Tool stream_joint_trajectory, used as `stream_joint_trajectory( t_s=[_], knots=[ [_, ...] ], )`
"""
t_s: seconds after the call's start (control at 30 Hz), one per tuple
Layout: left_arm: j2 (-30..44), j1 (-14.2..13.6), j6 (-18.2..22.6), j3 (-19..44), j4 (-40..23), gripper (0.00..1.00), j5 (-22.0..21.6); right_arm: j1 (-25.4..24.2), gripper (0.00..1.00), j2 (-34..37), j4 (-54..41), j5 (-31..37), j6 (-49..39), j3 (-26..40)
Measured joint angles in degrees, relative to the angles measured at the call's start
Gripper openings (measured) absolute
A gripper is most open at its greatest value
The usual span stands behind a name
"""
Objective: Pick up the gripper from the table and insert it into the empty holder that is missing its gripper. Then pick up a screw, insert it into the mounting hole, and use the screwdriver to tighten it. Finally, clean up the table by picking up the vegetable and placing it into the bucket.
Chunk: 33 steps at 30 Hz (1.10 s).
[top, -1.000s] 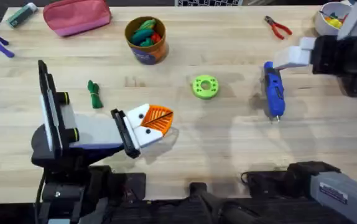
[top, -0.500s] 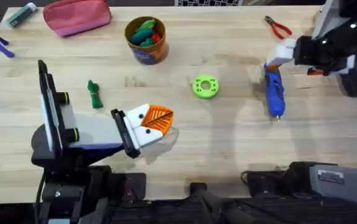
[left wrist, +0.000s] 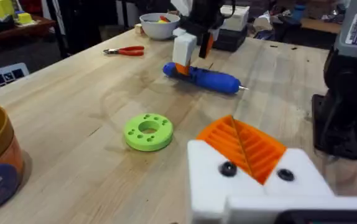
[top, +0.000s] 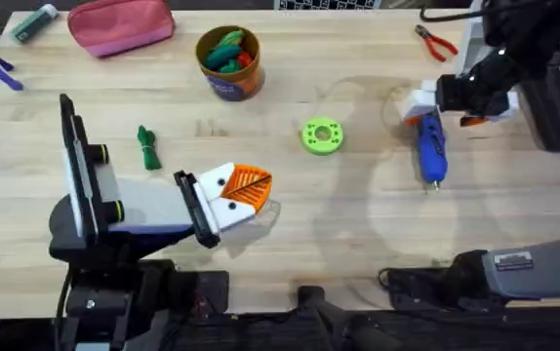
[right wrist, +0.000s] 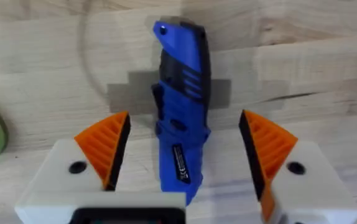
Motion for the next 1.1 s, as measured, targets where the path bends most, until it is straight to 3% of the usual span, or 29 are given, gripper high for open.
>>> stream_joint_trajectory(
  t_s=[0.33, 0.5, 0.87, 1.1],
  knots=[
    [0.0, 0.0, 0.0, 0.0, 0.0, 0.008, 0.0, -0.2, 0.951, 5.3, 2.1, 0.0, -2.9, 0.0],
    [0.0, 0.0, 0.0, 0.0, 0.0, 0.008, 0.0, -0.5, 0.876, 5.5, 2.4, 0.0, -3.2, 0.0],
    [0.0, 0.0, 0.0, 0.0, 0.0, 0.008, 0.0, -0.5, 0.870, 5.5, 2.8, -0.1, -3.2, 0.0],
    [0.0, 0.0, 0.0, 0.0, 0.0, 0.008, 0.0, -0.5, 0.816, 7.4, 3.1, -0.3, -3.2, 0.0]
  ],
)
